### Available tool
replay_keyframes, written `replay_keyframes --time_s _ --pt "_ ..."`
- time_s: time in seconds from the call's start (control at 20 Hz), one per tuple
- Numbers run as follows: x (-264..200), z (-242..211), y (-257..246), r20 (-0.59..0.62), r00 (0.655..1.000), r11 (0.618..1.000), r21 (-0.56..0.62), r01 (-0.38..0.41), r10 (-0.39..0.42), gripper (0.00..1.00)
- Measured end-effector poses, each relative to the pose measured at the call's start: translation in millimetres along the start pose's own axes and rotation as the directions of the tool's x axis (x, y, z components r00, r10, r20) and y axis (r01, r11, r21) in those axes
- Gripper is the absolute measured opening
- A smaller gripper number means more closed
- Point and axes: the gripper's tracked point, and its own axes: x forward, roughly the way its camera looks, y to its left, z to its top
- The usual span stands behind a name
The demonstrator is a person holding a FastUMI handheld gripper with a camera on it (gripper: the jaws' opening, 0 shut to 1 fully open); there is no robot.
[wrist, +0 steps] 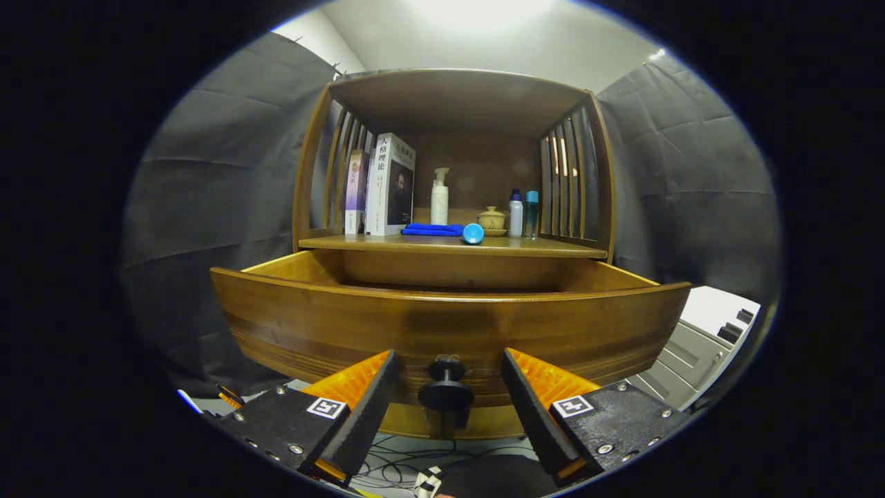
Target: Pull open the drawer, take out the items inside it, and place them on the countertop above the cabinet.
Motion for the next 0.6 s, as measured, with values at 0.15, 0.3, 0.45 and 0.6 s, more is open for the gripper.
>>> replay_keyframes --time_s 0.15,0.3,0.45,0.6 --pt "5.2 -0.7 -6.6 -0.008 1.000 1.000 0.000 0.018 -0.018 0.93" --pt "6.0 -0.2 -5.2 0.001 1.000 1.000 0.003 0.022 -0.022 0.93" --pt "6.1 -0.6 -4.9 0.001 1.000 1.000 0.009 0.023 -0.023 0.93" --pt "7.6 0.5 -4.4 0.001 1.000 1.000 0.011 0.024 -0.024 0.93"
